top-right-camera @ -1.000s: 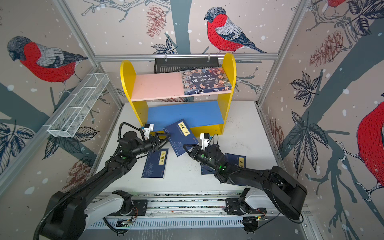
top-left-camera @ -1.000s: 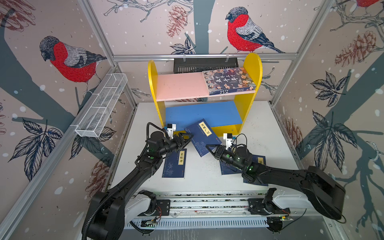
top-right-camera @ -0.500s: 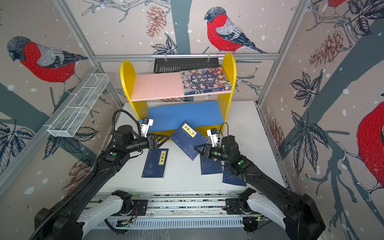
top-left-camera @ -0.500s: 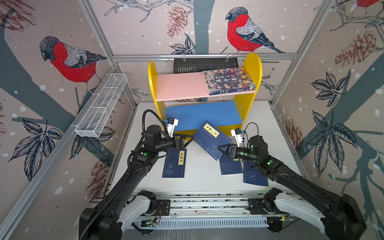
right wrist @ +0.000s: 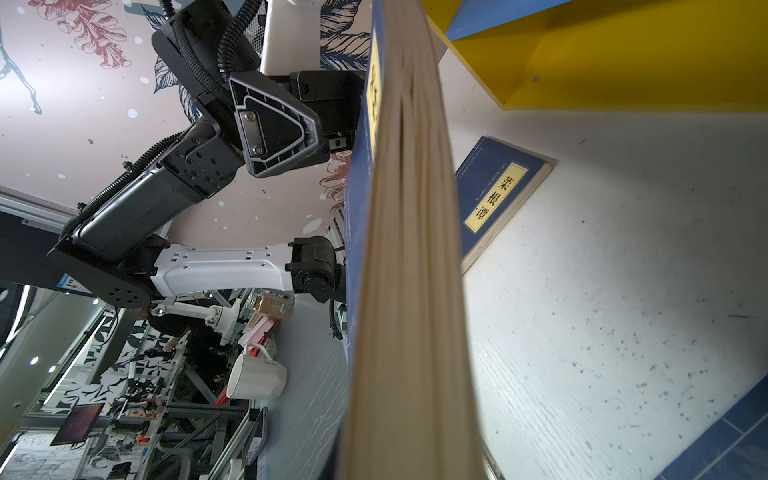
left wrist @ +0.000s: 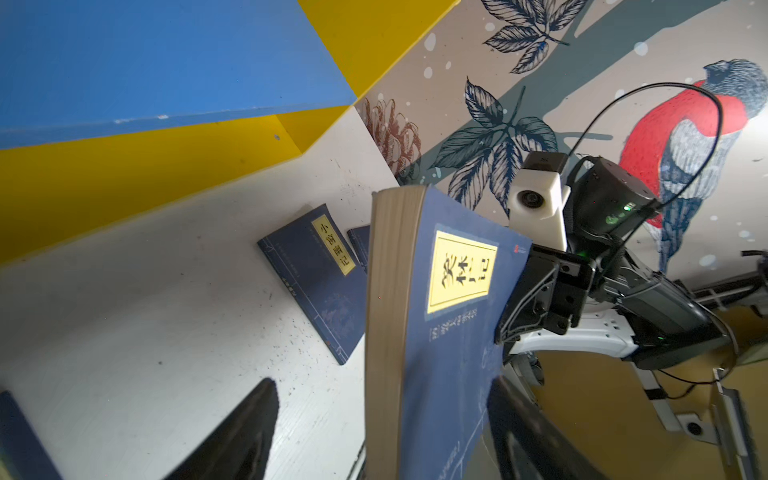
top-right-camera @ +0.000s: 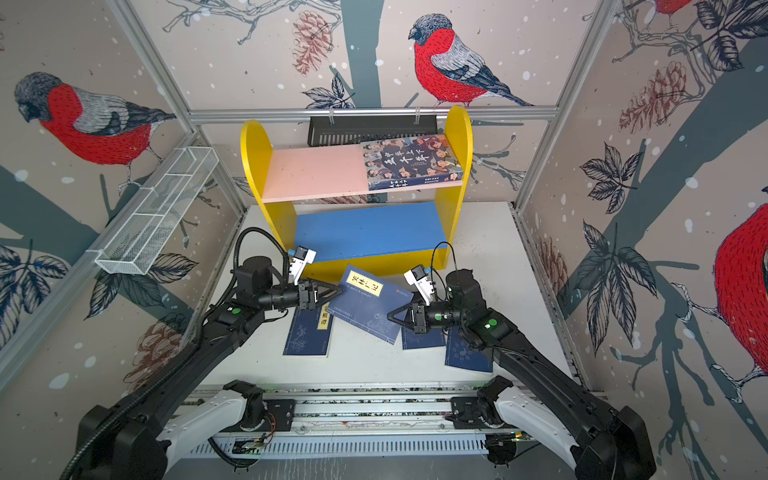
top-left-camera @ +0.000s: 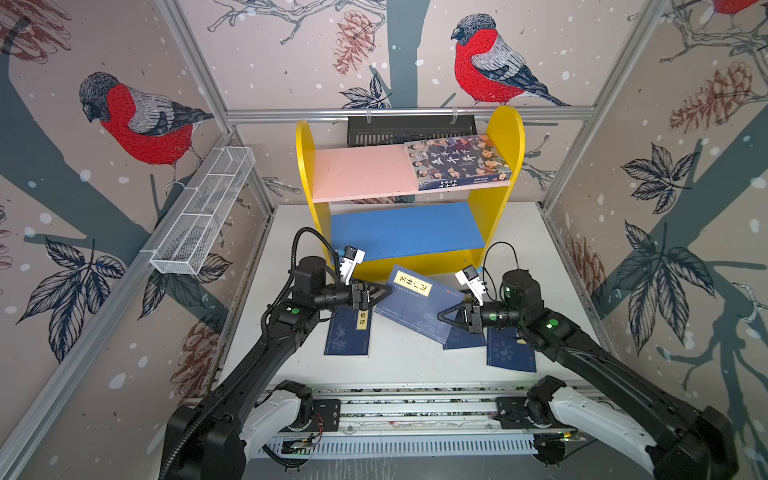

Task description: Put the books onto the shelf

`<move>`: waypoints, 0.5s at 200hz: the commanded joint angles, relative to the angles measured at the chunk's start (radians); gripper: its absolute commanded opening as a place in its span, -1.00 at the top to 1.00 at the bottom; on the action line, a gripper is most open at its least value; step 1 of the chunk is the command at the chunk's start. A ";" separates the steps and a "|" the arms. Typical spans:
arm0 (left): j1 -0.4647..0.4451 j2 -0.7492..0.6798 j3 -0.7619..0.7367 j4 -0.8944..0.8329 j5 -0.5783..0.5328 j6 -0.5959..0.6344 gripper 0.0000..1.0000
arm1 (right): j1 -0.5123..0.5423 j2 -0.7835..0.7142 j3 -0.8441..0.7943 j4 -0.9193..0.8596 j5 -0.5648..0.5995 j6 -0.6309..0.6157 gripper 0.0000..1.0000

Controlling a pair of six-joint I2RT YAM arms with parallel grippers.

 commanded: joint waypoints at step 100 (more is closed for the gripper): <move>0.000 0.001 -0.128 0.391 0.165 -0.332 1.00 | -0.006 0.035 0.028 0.020 -0.048 -0.051 0.38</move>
